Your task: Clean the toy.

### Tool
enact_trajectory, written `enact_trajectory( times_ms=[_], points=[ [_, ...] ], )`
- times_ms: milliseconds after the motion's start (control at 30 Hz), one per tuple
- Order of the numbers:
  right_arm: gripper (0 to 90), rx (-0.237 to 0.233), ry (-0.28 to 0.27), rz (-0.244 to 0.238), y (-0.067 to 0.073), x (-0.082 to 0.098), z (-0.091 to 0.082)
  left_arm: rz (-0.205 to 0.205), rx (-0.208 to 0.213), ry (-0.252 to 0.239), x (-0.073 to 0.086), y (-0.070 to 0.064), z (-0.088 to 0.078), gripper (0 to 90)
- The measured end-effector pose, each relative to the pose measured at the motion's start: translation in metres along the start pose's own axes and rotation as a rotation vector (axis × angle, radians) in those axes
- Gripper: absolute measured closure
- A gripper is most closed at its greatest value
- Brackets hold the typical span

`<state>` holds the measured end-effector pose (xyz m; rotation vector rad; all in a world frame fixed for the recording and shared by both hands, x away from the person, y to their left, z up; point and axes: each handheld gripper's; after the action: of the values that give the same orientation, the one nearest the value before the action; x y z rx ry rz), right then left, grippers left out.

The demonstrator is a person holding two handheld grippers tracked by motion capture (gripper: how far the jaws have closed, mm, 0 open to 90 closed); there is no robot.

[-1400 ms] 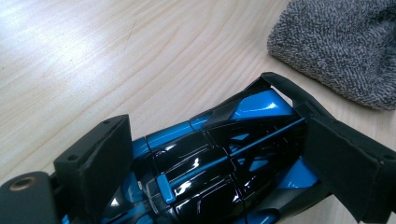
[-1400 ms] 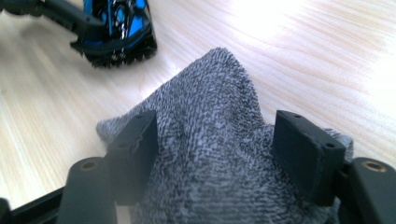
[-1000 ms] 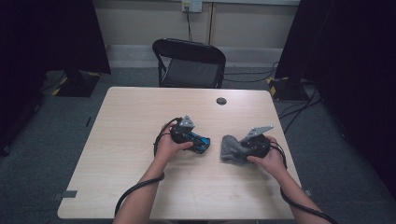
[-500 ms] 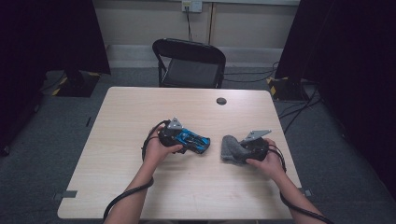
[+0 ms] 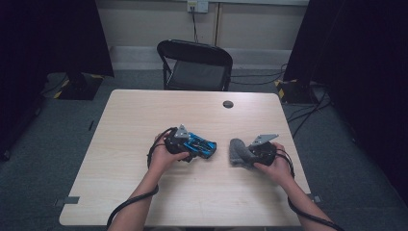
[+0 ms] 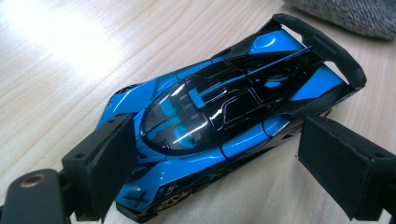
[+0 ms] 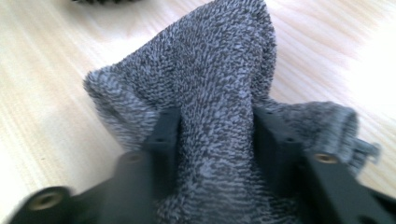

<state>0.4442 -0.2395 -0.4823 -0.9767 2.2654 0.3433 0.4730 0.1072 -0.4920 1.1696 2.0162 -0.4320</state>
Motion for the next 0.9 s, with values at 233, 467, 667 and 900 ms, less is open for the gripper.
enact_trajectory(
  times_ms=[233, 467, 667, 900],
  points=[
    [73.7, -0.009, -0.035, 0.112, -0.007, -0.008, -0.003, -0.026, 0.014, -0.005, -0.001, -0.002, 0.002, 4.6],
    [73.5, -0.022, -0.060, 0.156, -0.011, -0.049, 0.009, -0.089, 0.048, -0.018, -0.002, 0.003, 0.001, 3.8],
    [73.4, -0.022, -0.075, 0.154, -0.009, -0.083, 0.028, -0.117, 0.061, -0.027, -0.002, 0.006, 0.000, 4.0],
    [73.3, -0.011, -0.056, 0.151, -0.004, -0.108, 0.052, -0.104, 0.008, -0.058, -0.010, 0.009, -0.004, 15.6]
  ],
)
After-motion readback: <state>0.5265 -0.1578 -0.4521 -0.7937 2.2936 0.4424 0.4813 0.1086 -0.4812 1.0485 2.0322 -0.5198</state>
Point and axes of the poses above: each handheld gripper's, and its own axes: z roughly forward along the jaws, x roughly out of its underside, y roughly to its left, and after that the axes turned 4 degrees about z, right-handed
